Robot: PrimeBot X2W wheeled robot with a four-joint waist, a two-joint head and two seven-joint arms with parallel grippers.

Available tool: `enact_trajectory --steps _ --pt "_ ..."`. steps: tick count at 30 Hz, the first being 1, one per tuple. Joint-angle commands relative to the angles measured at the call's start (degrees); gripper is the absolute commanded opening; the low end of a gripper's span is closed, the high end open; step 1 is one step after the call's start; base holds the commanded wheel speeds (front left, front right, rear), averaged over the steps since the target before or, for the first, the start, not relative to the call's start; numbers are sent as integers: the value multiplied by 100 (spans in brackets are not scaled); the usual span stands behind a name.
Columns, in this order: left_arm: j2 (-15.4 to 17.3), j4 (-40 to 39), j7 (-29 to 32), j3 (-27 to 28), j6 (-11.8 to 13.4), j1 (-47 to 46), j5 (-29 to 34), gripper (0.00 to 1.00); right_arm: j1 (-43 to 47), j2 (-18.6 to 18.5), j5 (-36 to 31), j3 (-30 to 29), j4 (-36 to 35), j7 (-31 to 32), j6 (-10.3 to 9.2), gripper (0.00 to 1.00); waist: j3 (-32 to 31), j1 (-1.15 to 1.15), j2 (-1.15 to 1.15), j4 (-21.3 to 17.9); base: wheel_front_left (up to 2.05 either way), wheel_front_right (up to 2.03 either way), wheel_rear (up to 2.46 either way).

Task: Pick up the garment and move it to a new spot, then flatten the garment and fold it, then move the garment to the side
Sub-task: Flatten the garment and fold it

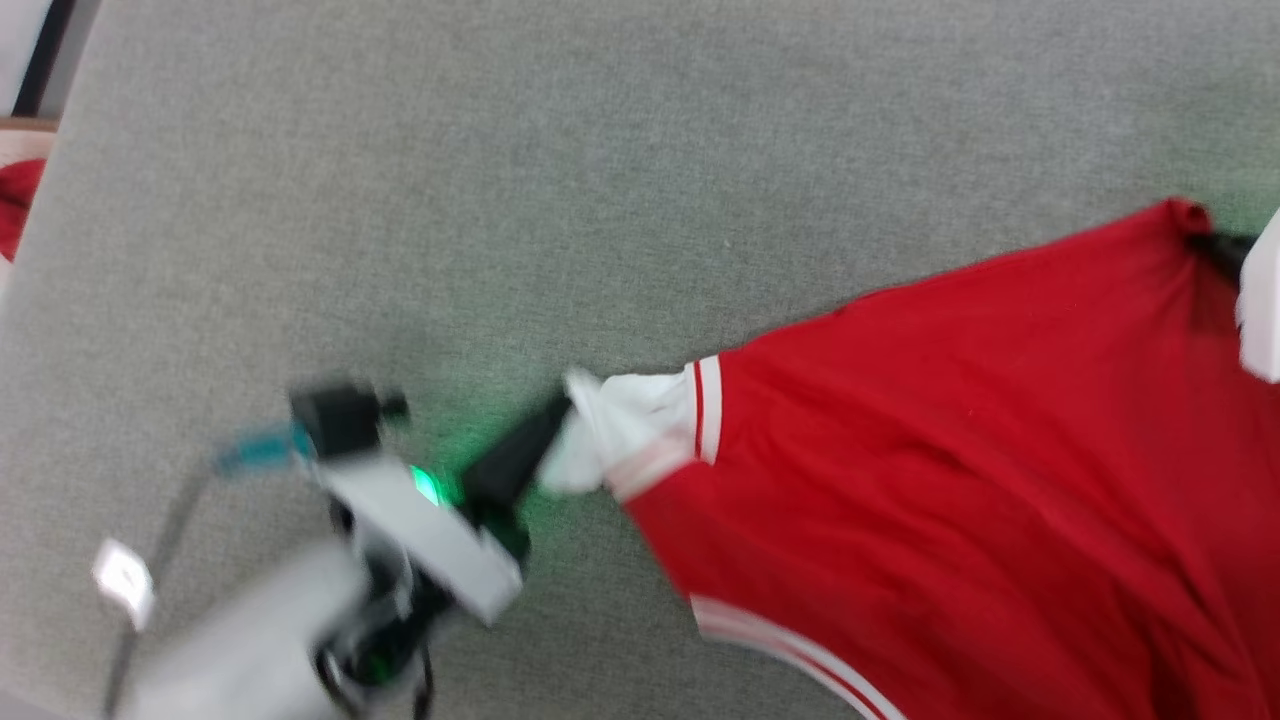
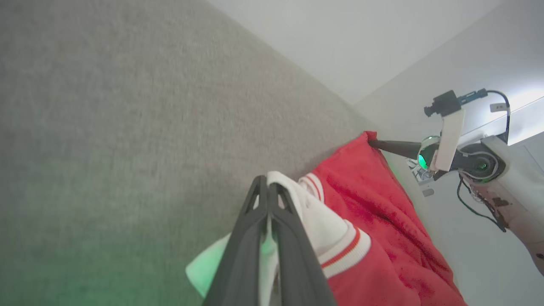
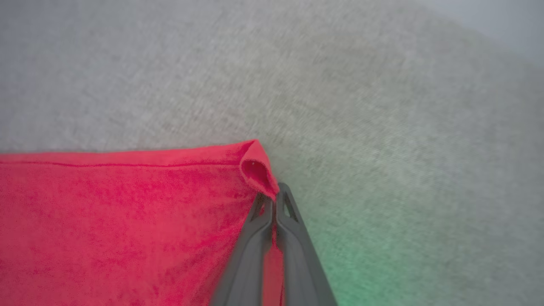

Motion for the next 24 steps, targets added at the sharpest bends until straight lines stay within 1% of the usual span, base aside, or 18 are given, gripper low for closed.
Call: enact_trajectory --steps 1,3,7,10,12,13,14,16,18,20,22,24 --pt "42 61 52 123 17 -374 -118 0 -128 6 -91 -104 189 -155 -11 0 -76 0 0 -37 0 0 0" --pt "57 219 194 230 17 -810 -228 0 -404 119 -179 -324 403 -444 -10 0 -111 0 0 -83 0 0 0" --pt "-46 704 597 566 17 -1928 -578 0 -1104 368 -497 -922 982 -1074 -9 0 -91 0 0 -217 0 0 0" --pt "-196 1343 858 843 17 -2838 -794 0 -1803 580 -883 -1394 1459 -1529 -10 0 8 0 0 -344 0 0 0" --pt "-310 1881 925 1052 17 -3497 -842 0 -2319 705 -1158 -1702 1758 -1817 -10 0 102 0 0 -429 0 0 0" --pt "-310 1881 925 1052 17 -3497 -842 0 -2319 705 -1158 -1702 1758 -1817 -10 0 102 0 0 -429 0 0 0" --pt "-439 2429 900 1233 17 -4176 -826 0 -2842 812 -1471 -1977 2011 -2148 -11 0 205 0 0 -509 0 0 0" --pt "-574 2860 819 1335 17 -4776 -741 0 -3279 885 -1847 -2167 2219 -2479 -12 0 283 0 0 -577 0 0 0" --pt "-625 3155 684 1426 18 -5355 -625 0 -3737 947 -2201 -2333 2387 -2789 -13 0 353 0 0 -646 0 0 0" --pt "-710 3278 483 1517 18 -5800 -584 0 -4104 1053 -2458 -2518 2566 -3031 -14 0 398 0 0 -675 0 0 0" --pt "-729 3305 292 1609 18 -6164 -537 0 -4416 1115 -2639 -2672 2723 -3283 -16 0 422 0 0 -704 0 0 0" --pt "-766 3228 153 1764 18 -6356 -668 0 -4586 1207 -2785 -2789 2921 -3473 -16 0 420 0 0 -729 0 0 0"
